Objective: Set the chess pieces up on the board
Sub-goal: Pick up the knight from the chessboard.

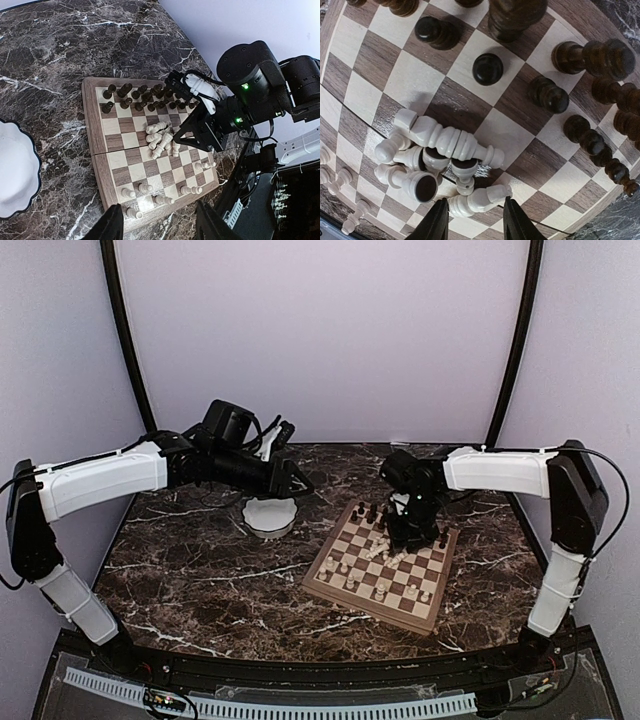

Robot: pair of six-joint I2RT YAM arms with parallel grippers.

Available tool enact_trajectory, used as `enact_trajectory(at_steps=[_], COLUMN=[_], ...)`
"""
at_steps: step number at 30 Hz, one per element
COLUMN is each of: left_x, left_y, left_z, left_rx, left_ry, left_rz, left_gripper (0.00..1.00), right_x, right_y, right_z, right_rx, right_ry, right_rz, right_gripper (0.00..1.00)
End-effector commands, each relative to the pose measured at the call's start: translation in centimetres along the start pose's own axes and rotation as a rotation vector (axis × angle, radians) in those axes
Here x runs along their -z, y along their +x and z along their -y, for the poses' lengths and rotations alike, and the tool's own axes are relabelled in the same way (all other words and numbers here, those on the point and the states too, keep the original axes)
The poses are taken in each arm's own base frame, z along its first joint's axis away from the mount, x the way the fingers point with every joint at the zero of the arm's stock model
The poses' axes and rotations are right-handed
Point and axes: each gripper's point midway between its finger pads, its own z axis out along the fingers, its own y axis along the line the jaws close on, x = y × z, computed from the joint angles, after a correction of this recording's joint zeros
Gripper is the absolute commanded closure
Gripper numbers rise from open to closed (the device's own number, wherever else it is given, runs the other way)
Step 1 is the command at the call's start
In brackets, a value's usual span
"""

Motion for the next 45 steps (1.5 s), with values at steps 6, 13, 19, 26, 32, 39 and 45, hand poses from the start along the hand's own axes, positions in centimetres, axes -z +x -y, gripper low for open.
enact_trajectory(at_steps=[6, 13, 19, 26, 32, 39, 45], left_x=[0.3, 0.1, -0.3, -0.7, -0.9, -1.0, -0.9], left_y=[-0.7, -0.6, -0.6, -0.6, -0.5, -0.5, -0.3], left_z=[0.4, 0.3, 0.3, 0.3, 0.3, 0.4, 0.3], left_rx=[-0.011, -0.012, -0.006, 0.001, 0.005, 0.008, 0.008], left_ry=[0.017, 0.019, 0.027, 0.037, 0.045, 0.051, 0.047], left_rz=[0.008, 0.002, 0.001, -0.003, -0.006, -0.01, -0.016], left_gripper=[0.48, 0.49, 0.49, 0.48, 0.49, 0.49, 0.49], right_x=[-1.2, -1.5, -0.5, 1.7, 1.5, 0.1, -0.8], right_y=[-0.1, 1.7, 1.8, 1.3, 2.6, 4.2, 4.8], right_z=[0.0, 0.2, -0.1, -0.8, -1.0, 0.4, 0.9], right_rx=[0.004, 0.064, 0.119, 0.167, 0.171, 0.119, 0.1], right_ry=[0.02, 0.06, 0.107, 0.165, 0.173, 0.2, 0.208], right_rz=[-0.026, -0.065, -0.022, 0.044, 0.038, -0.001, -0.015], right_gripper=[0.61, 0.58, 0.52, 0.5, 0.47, 0.43, 0.41])
